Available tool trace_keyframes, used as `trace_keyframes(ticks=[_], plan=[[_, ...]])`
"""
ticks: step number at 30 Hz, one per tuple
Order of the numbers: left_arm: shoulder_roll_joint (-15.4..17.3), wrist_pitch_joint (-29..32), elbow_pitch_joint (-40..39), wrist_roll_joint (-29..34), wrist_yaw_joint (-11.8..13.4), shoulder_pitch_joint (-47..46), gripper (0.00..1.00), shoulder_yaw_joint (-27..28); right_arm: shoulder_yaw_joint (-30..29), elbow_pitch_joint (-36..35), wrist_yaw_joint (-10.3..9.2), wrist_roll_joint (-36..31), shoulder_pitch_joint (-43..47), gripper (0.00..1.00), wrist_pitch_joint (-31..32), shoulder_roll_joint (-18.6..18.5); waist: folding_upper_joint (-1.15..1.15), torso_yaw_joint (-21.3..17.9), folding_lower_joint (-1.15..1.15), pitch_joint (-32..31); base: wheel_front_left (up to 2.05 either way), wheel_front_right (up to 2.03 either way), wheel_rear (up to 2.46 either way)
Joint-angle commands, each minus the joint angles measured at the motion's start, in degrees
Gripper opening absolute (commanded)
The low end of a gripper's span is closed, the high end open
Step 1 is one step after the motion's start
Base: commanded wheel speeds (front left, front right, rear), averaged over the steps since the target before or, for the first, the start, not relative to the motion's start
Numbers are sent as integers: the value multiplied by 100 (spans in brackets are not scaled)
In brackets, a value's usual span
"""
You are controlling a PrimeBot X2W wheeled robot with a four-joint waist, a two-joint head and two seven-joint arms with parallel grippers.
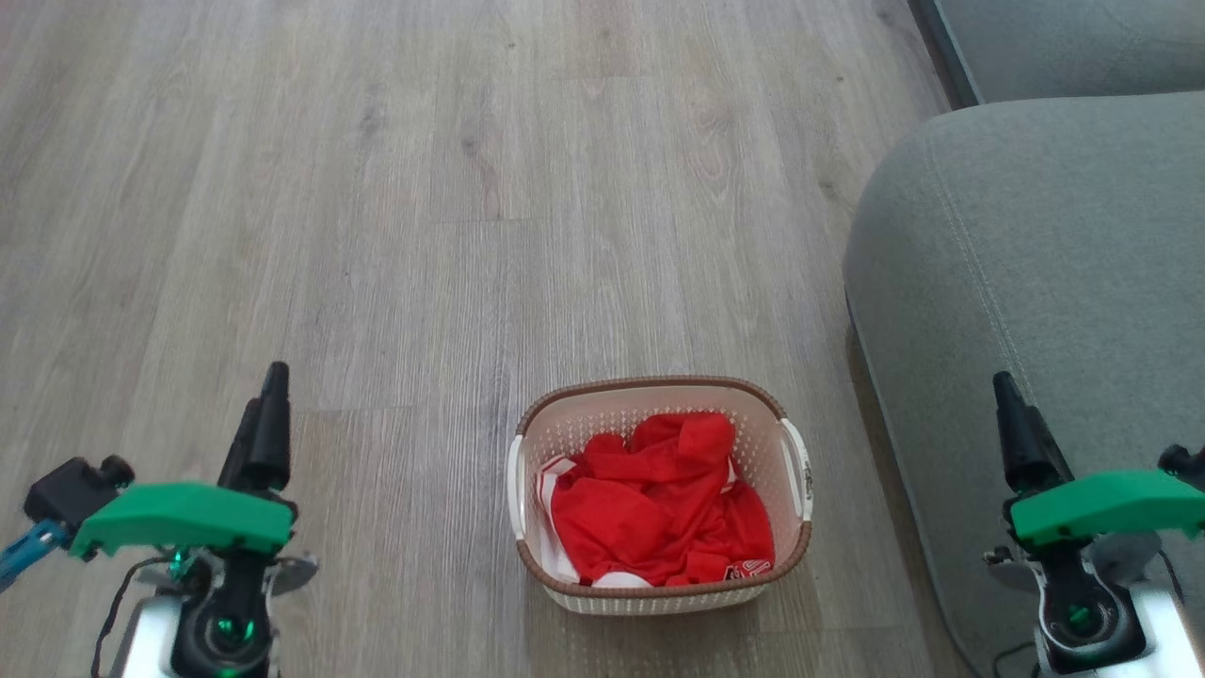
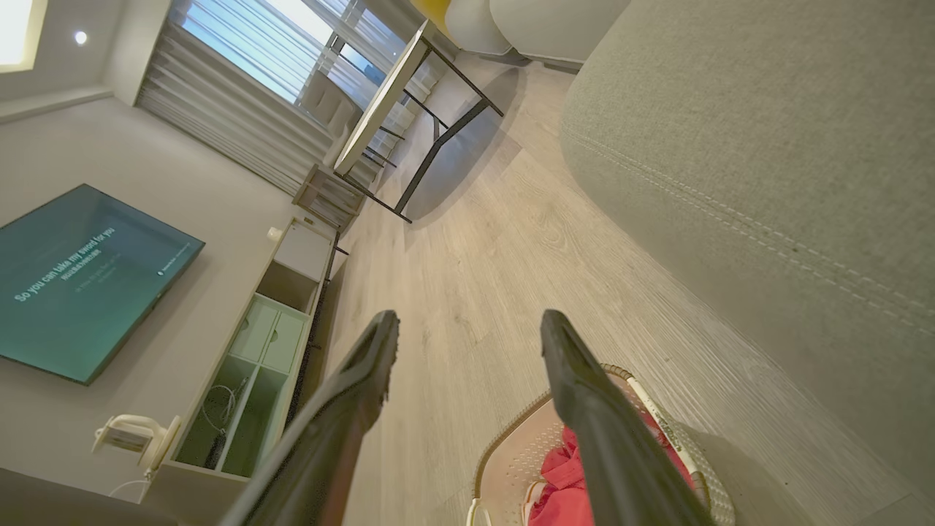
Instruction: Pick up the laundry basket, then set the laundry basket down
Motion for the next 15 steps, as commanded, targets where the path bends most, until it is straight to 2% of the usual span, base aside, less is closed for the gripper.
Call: trace_keyframes(ticks=[1, 15], plan=[[162, -79, -239, 186, 35, -393, 100, 11, 73, -244, -3, -205, -340, 100, -61, -166, 0, 2, 0, -1, 0, 0, 0], [421, -291, -360, 1392, 273, -497, 100, -384, 230, -378, -4, -1444, -451, 100, -221, -283, 0, 14, 0, 3, 0, 0, 0]])
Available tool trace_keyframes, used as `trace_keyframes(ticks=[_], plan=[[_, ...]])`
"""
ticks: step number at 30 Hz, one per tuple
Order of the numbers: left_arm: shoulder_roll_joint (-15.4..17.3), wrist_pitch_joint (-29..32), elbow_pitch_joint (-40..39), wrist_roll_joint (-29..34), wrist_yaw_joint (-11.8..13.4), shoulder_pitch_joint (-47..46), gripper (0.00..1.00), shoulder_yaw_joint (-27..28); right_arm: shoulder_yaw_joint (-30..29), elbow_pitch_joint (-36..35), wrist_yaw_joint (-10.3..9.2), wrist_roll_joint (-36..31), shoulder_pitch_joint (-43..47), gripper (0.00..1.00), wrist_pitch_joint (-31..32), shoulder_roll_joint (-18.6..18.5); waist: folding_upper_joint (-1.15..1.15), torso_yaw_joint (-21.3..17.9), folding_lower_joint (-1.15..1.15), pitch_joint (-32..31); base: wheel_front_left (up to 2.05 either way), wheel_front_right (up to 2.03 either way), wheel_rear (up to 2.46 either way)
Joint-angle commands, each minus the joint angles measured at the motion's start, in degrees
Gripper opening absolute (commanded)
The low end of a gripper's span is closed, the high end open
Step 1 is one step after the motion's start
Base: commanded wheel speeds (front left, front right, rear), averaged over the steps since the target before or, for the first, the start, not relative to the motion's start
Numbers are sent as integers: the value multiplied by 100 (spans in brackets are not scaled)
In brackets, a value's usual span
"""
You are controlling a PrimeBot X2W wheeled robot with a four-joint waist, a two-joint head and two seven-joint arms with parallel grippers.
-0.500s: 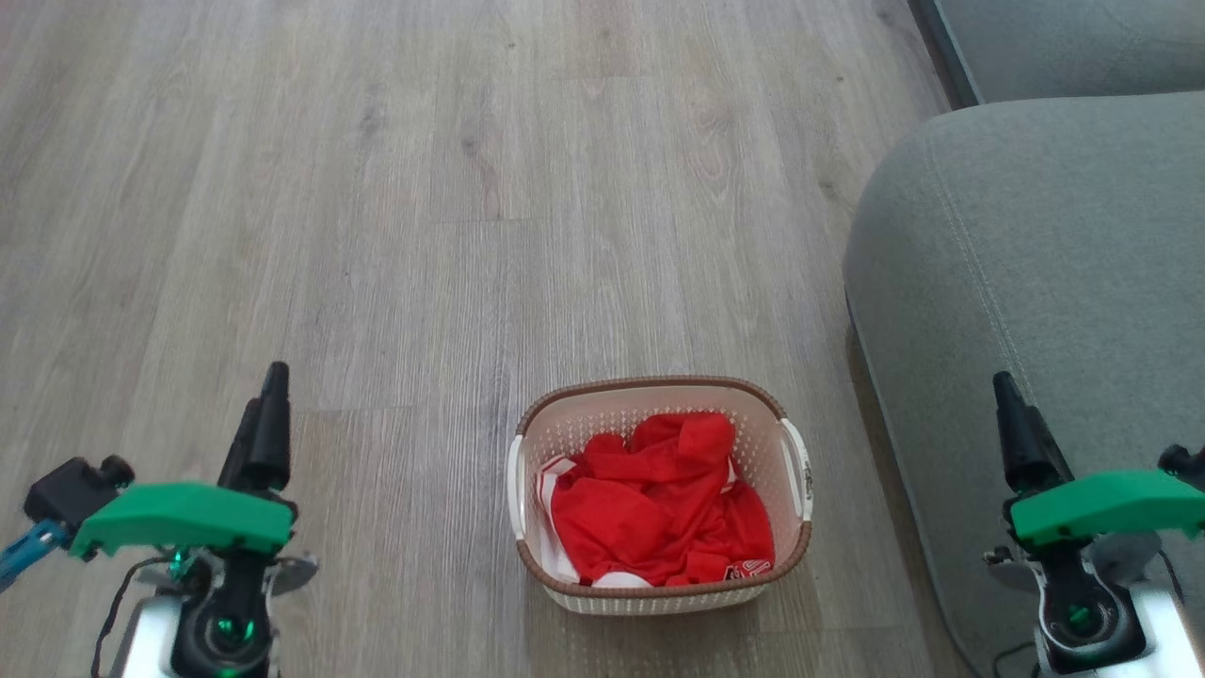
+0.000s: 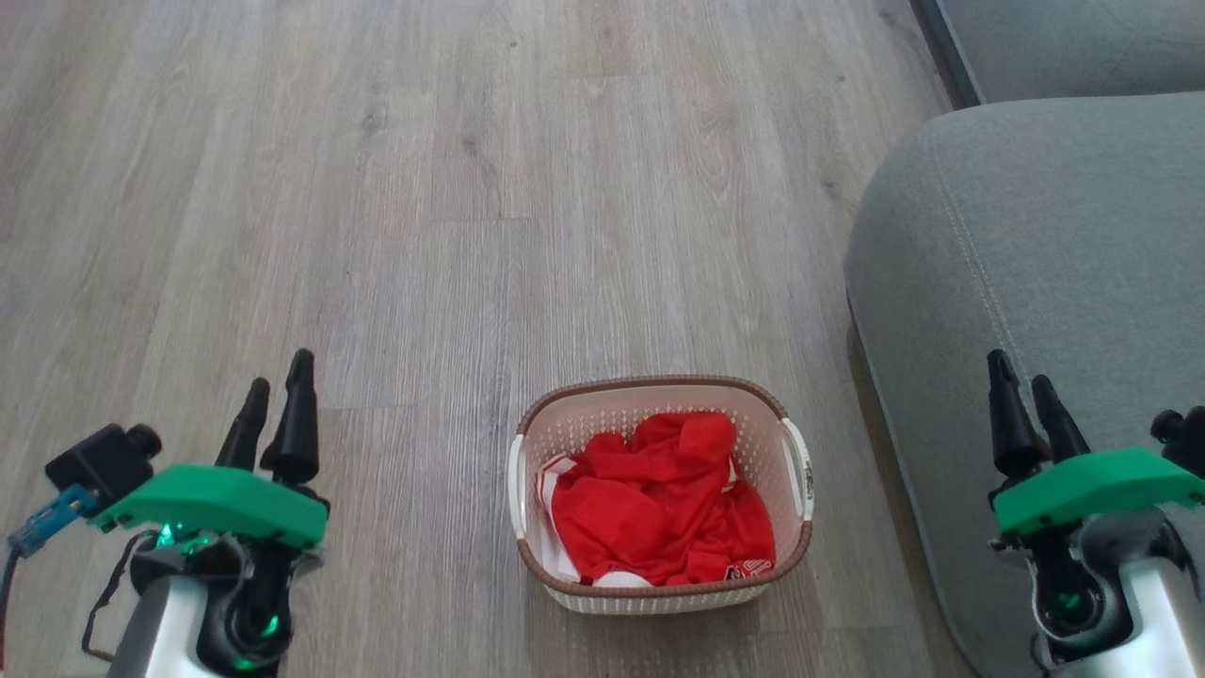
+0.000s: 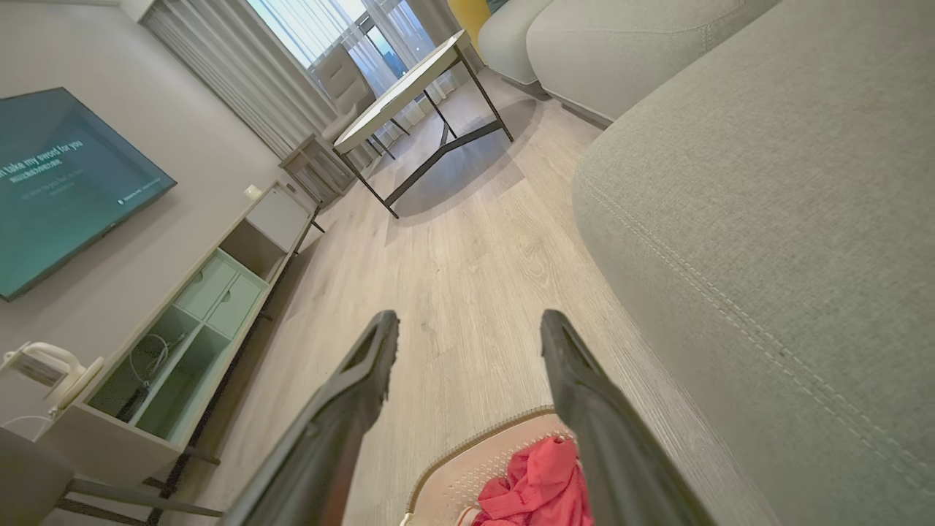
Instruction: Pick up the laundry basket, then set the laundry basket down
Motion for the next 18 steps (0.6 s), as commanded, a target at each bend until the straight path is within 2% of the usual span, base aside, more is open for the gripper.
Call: trace_keyframes(ticks=[1, 18], plan=[[183, -69, -218, 194, 34, -403, 100, 84, 83, -230, -4, -215, -337, 100, -83, -148, 0, 3, 0, 1, 0, 0, 0], [377, -336, -225, 1357, 247, -445, 100, -372, 236, -147, -5, -1437, -399, 100, -337, -197, 0, 43, 0, 10, 0, 0, 0]])
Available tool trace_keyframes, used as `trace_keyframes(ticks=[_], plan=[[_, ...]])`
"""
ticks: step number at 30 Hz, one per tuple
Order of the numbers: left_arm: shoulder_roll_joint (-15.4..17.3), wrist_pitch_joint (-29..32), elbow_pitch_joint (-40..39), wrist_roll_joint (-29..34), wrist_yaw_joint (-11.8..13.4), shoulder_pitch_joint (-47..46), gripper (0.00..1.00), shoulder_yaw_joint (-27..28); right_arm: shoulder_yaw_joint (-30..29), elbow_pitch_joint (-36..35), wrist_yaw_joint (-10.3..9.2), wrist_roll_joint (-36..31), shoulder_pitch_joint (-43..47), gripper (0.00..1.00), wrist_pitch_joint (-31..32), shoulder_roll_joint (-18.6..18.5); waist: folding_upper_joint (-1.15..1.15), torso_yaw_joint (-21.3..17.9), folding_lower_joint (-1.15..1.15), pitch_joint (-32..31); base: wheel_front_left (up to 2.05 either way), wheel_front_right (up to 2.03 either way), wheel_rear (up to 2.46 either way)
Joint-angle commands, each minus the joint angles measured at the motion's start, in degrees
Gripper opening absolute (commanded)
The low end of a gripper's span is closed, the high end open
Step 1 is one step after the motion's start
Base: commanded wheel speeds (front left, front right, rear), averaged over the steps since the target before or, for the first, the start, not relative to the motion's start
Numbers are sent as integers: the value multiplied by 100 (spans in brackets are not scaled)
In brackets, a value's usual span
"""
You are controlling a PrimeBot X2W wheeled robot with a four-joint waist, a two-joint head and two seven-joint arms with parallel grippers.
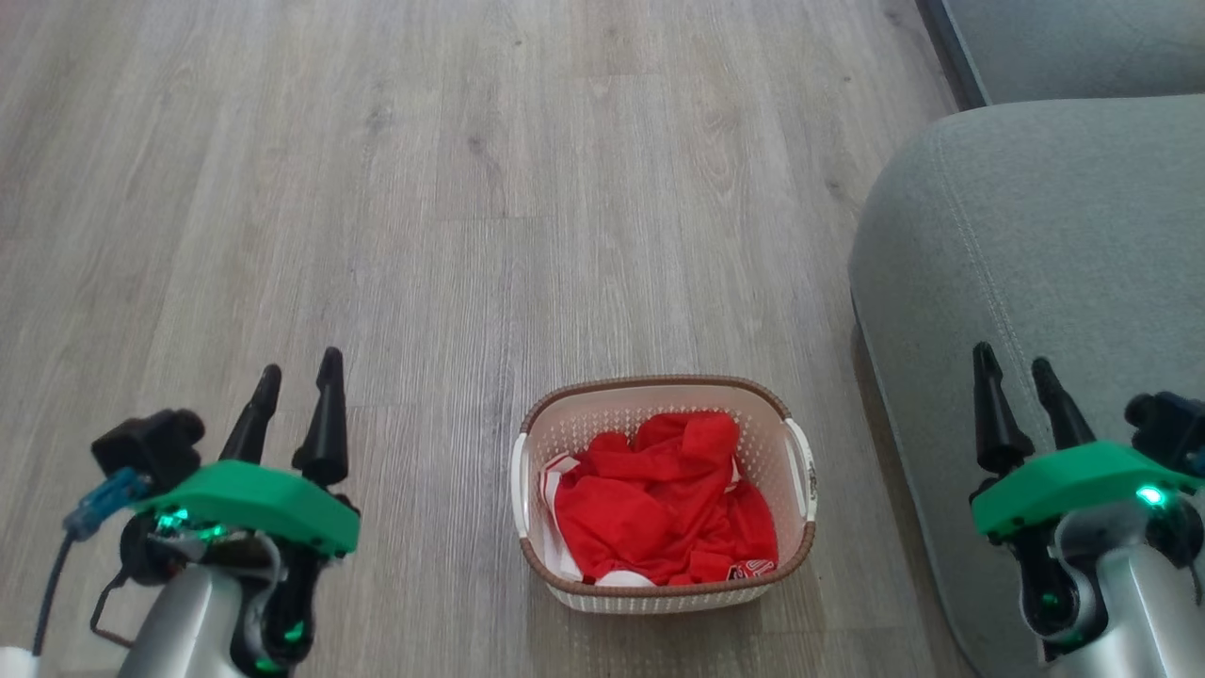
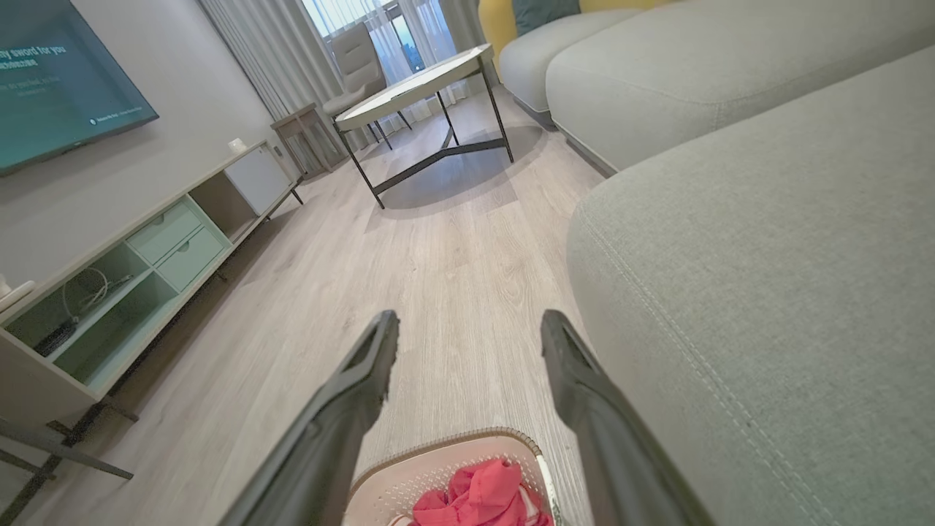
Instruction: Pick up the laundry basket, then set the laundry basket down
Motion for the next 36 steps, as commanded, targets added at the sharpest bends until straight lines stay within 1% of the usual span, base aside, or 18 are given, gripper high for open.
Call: trace_keyframes(ticks=[1, 12, 15, 26, 36], plan=[[176, -66, -195, 139, 36, -358, 100, 112, 83, -182, -5, -144, -324, 100, -81, -159, 0, 1, 0, 1, 0, 0, 0], [280, -215, -124, 875, 184, -364, 100, -219, 118, -8, -6, -893, -303, 100, -276, -132, 0, 32, 0, 8, 0, 0, 0], [320, -264, -95, 1107, 259, -374, 100, -293, 131, 72, -6, -1141, -305, 100, -354, -119, 0, 38, 0, 13, 0, 0, 0], [391, -304, -91, 1647, 438, -314, 100, -512, 181, 259, -7, -1867, -313, 100, -582, -109, 0, 72, 0, 28, 0, 0, 0], [439, -404, -174, 2021, 615, -280, 100, -598, 225, 380, -7, -2495, -393, 100, -786, -111, 0, 109, 0, 53, 0, 0, 0]])
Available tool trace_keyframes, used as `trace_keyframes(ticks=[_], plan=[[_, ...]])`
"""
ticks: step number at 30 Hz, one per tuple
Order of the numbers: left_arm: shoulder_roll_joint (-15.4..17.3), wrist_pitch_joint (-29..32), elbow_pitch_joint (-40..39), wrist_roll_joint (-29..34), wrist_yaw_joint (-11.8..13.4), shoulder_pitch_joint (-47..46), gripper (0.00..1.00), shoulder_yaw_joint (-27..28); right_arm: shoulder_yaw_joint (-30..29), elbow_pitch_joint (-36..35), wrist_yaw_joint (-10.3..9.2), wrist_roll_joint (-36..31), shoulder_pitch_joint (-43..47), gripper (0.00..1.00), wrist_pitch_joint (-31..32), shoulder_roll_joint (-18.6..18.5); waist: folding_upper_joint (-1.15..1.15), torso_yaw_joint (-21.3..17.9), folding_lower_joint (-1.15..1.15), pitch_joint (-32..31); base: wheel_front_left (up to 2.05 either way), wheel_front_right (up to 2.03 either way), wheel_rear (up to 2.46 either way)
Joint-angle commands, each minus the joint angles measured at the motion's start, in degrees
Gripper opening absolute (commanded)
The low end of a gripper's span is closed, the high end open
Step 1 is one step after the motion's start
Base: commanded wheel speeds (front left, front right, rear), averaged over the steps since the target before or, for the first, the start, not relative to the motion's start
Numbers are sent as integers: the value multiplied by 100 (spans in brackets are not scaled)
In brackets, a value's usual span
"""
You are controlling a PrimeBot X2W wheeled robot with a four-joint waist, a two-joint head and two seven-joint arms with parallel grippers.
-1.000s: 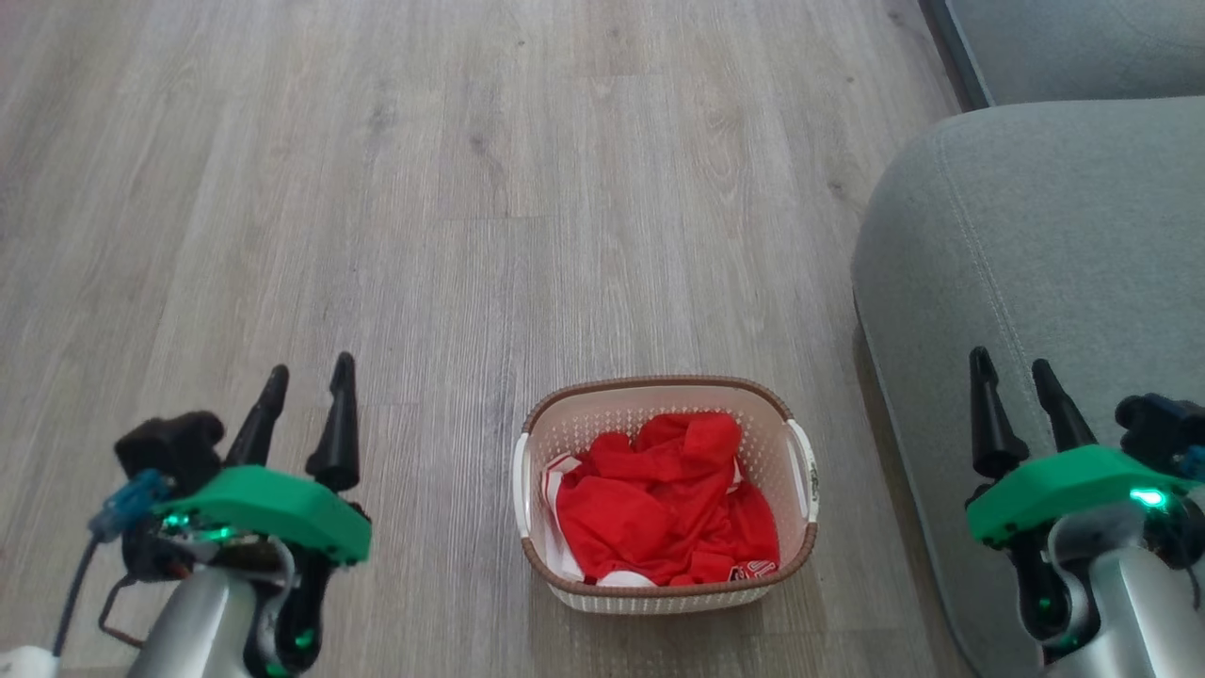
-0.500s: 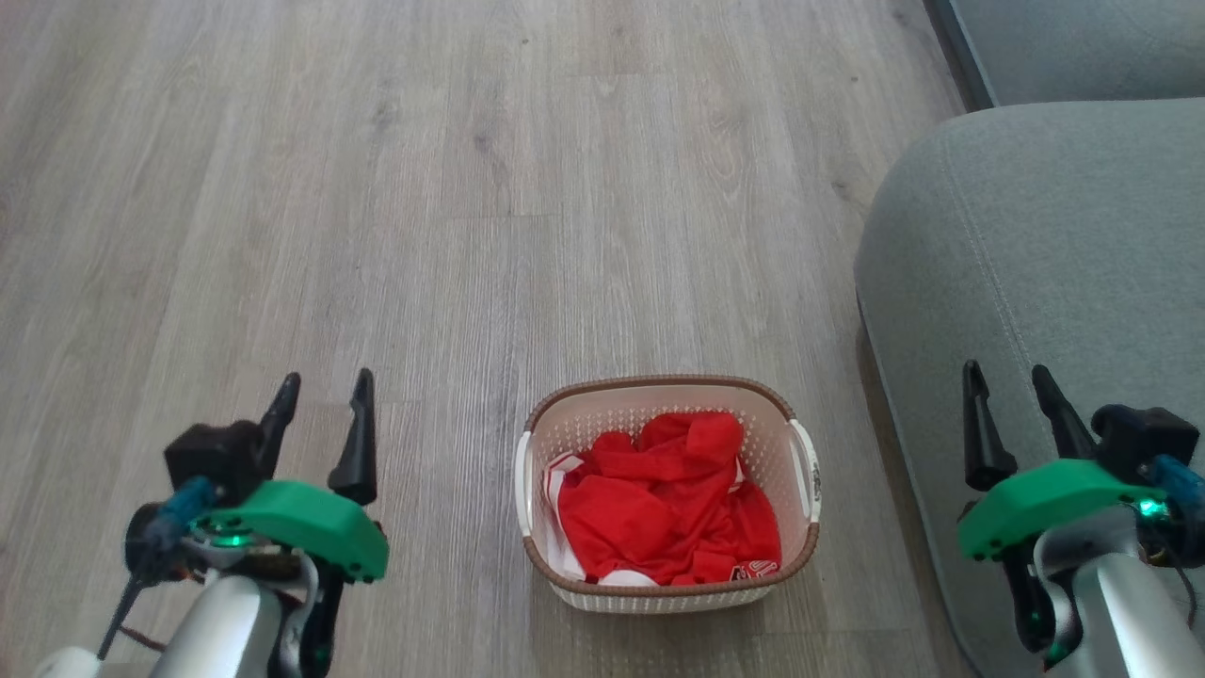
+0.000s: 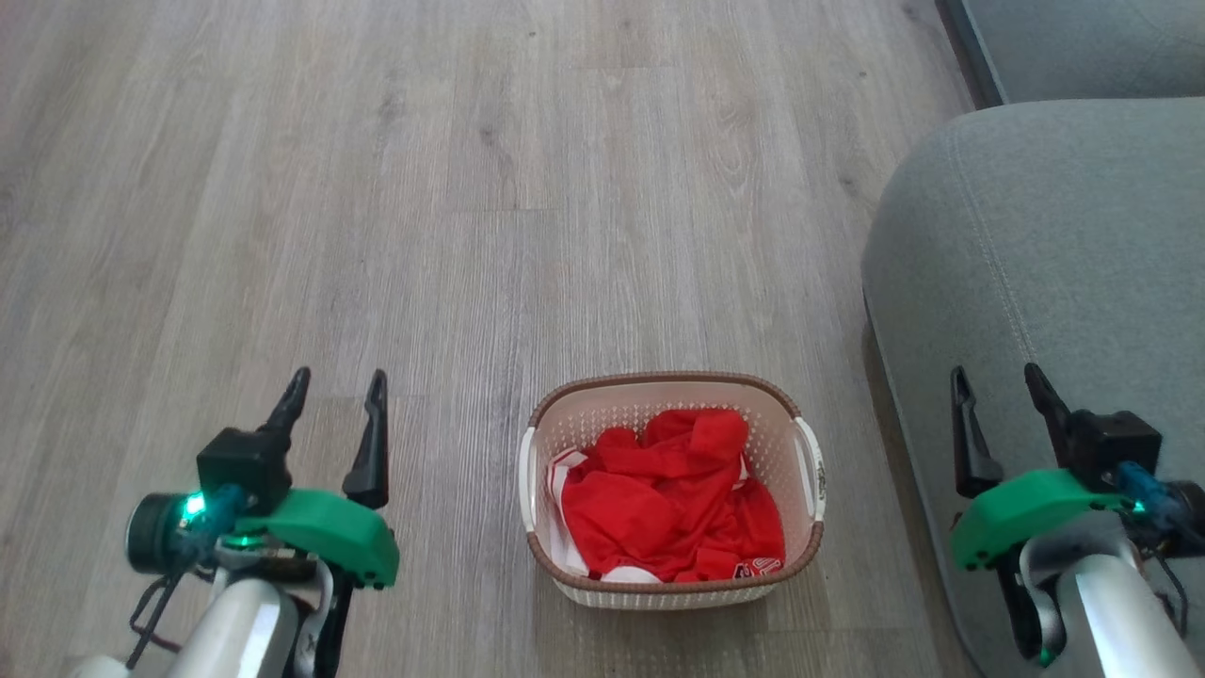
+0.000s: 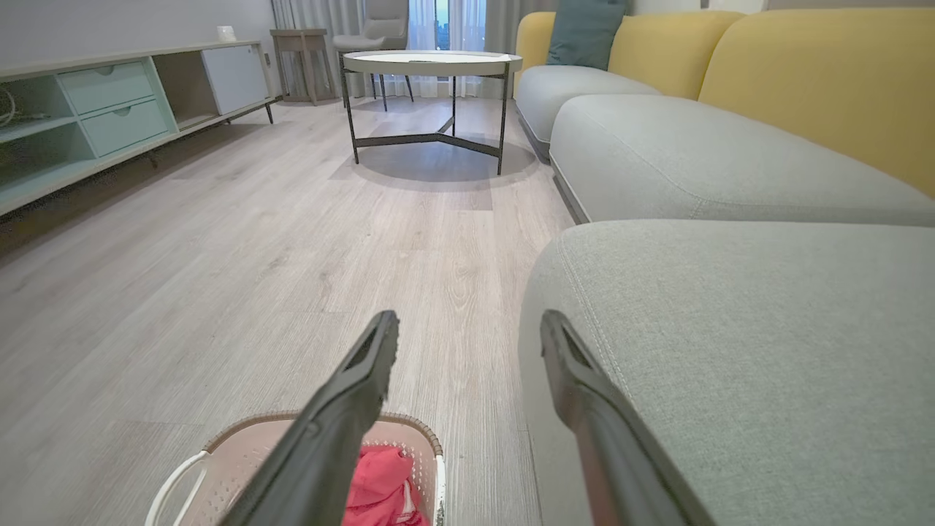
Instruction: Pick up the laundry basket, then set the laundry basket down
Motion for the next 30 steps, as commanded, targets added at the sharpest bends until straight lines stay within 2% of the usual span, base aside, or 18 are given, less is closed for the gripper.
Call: trace_keyframes(ticks=[1, 4, 30], plan=[[169, -96, -217, 140, 72, -268, 100, 198, 143, -159, -7, -208, -341, 100, -100, -112, 0, 7, 0, -5, 0, 0, 0], [186, -117, -255, 236, 109, -242, 100, 160, 117, -151, -8, -355, -335, 100, -151, -112, 0, 25, 0, -9, 0, 0, 0], [155, -14, -237, -50, 161, -179, 100, 155, 20, -132, -8, -195, -286, 100, -178, -79, 0, 36, 0, 55, 0, 0, 0]])
